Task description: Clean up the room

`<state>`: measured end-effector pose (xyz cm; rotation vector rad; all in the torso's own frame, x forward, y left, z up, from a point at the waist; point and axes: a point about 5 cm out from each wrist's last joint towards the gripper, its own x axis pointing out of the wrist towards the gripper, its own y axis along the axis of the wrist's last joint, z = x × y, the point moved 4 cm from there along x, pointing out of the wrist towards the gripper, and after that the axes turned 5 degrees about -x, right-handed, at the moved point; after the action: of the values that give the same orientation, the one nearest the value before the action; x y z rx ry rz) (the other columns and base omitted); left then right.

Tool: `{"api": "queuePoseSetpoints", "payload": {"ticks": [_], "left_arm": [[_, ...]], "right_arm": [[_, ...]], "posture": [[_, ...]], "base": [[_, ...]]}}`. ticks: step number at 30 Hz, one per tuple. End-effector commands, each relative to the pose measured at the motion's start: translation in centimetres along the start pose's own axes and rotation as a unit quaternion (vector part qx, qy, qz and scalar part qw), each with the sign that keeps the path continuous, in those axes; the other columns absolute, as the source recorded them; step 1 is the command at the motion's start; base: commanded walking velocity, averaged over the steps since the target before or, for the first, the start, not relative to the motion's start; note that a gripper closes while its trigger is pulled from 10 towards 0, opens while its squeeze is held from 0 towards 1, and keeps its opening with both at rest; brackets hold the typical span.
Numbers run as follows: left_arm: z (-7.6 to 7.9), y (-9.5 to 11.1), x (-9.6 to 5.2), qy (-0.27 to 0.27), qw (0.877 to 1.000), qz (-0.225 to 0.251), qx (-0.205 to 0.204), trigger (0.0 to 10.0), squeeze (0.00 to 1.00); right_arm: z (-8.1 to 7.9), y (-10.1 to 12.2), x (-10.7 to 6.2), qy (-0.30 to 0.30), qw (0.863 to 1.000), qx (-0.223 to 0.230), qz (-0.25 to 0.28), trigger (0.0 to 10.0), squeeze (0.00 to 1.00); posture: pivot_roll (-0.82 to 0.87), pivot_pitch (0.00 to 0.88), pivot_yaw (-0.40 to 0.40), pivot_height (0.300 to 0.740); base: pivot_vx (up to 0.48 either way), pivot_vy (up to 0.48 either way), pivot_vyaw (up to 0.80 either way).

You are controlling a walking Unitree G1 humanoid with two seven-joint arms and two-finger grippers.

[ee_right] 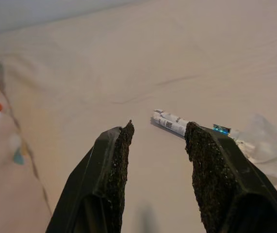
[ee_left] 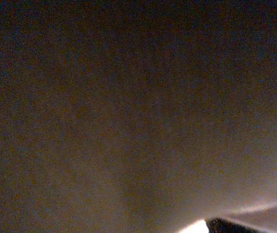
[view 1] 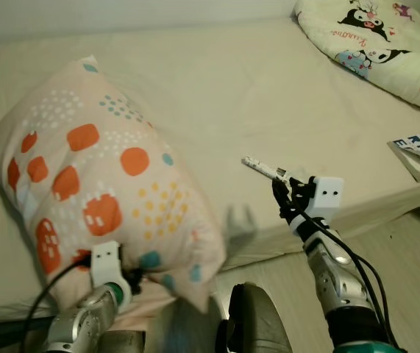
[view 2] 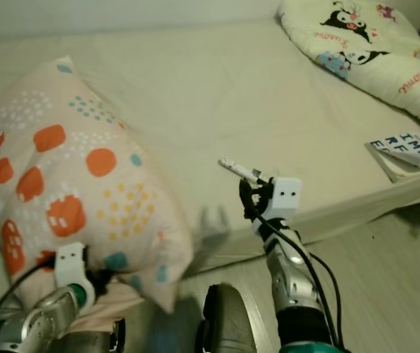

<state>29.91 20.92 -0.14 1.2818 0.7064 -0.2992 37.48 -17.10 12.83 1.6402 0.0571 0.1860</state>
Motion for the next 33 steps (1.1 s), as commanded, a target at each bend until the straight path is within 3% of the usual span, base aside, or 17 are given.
{"api": "queuePoseSetpoints", "payload": {"ticks": [1,2,3,5,7,9,12,13,15,16,18,21,24,25,28,31,33], "left_arm": [[-6.2,4.0,-0.3,0.132,0.984,0.090,0.073,10.0,0.00],[-7.0,5.9,-0.6,0.152,0.974,0.132,0.108,10.0,0.00],[-7.0,5.9,-0.6,0.152,0.974,0.132,0.108,10.0,0.00],[-8.5,9.3,-1.2,0.192,0.948,0.193,0.166,10.0,0.00],[-9.1,10.4,-1.5,0.206,0.939,0.208,0.181,10.0,0.00],[-10.6,13.4,-2.3,0.244,0.911,0.250,0.221,10.0,0.00],[-11.4,15.4,-2.8,0.250,0.900,0.270,0.233,10.0,0.00],[-11.3,15.0,-2.2,0.223,0.917,0.250,0.219,10.0,0.00],[-11.1,14.5,-1.7,0.202,0.928,0.235,0.208,10.0,0.00],[-10.3,13.0,-0.8,0.148,0.953,0.200,0.170,10.0,0.00],[-8.7,10.5,0.1,0.072,0.974,0.164,0.139,10.0,0.00],[-9.0,9.5,0.4,0.085,0.974,0.156,0.142,10.0,0.00],[-9.5,7.4,0.7,0.109,0.983,0.114,0.089,10.0,0.00],[-7.5,5.5,1.0,0.048,0.994,0.086,0.047,10.0,0.00],[-7.5,5.3,1.0,0.061,0.991,0.092,0.078,10.0,0.00],[-8.9,4.6,0.6,0.143,0.980,0.095,0.104,10.0,0.00],[-7.7,3.3,-0.6,0.146,0.976,0.107,0.123,10.0,0.00]], "right_arm": [[0.0,-0.9,-0.4,-0.001,1.000,0.000,-0.012,10.0,0.00],[-0.2,-0.8,-0.3,0.002,1.000,0.000,-0.011,10.0,0.00],[-0.2,-0.8,-0.3,0.002,1.000,0.000,-0.011,10.0,0.00],[-0.4,-0.8,-0.2,0.006,1.000,0.000,-0.009,10.0,0.00],[-0.4,-0.8,-0.2,0.007,1.000,0.000,-0.009,10.0,0.00],[-0.6,-0.8,-0.2,0.010,1.000,0.000,-0.009,10.0,0.00],[-0.7,-0.9,-0.3,0.013,1.000,0.000,-0.010,10.0,0.00],[-0.8,-0.9,-0.3,0.014,1.000,0.000,-0.010,10.0,0.00],[-0.8,-0.9,-0.3,0.015,1.000,0.000,-0.010,10.0,0.00],[-0.9,-0.9,-0.3,0.016,1.000,0.000,-0.010,10.0,0.00],[-1.2,-0.9,-0.3,0.019,1.000,0.000,-0.010,10.0,0.00],[-1.4,-0.9,-0.3,0.022,1.000,0.001,-0.009,10.0,0.00],[-1.6,-1.1,-0.5,0.026,1.000,0.001,-0.011,10.0,0.00],[-1.6,-1.4,-0.7,0.026,1.000,0.001,-0.016,10.0,0.00],[-1.6,-1.5,-0.7,0.027,0.999,0.002,-0.018,10.0,0.00],[-2.1,-1.6,-0.7,0.040,0.999,0.003,-0.022,10.0,0.00],[-2.3,-1.7,-0.7,0.047,0.999,0.003,-0.025,10.0,0.00]], "posture": [[0.07,0.207,-0.039,0.615],[0.07,0.207,-0.039,0.615],[0.07,0.207,-0.039,0.615],[0.07,0.207,-0.039,0.615],[0.07,0.207,-0.039,0.615],[0.07,0.207,-0.039,0.615],[0.07,0.207,-0.039,0.615],[0.07,0.207,-0.039,0.615],[0.07,0.207,-0.039,0.615],[0.08,0.214,-0.049,0.615],[0.08,0.214,-0.049,0.615],[0.07,0.220,-0.047,0.615],[0.07,0.224,-0.044,0.615],[0.07,0.224,-0.044,0.615],[0.07,0.224,-0.044,0.615],[0.08,0.227,-0.044,0.615],[0.08,0.225,-0.038,0.615]], "base": [[0.000,0.000,0.00],[0.000,0.000,0.00],[0.000,0.000,0.00],[0.000,0.000,0.00],[0.000,0.000,0.00],[0.000,0.000,0.00],[0.000,0.000,0.00],[0.000,0.000,0.00],[0.000,0.000,0.00],[0.000,0.000,0.00],[0.000,0.000,0.00],[0.000,0.000,0.00],[0.000,0.000,0.00],[0.000,0.000,0.00],[0.000,0.000,0.00],[0.000,0.000,0.00],[0.000,0.000,0.00]]}}
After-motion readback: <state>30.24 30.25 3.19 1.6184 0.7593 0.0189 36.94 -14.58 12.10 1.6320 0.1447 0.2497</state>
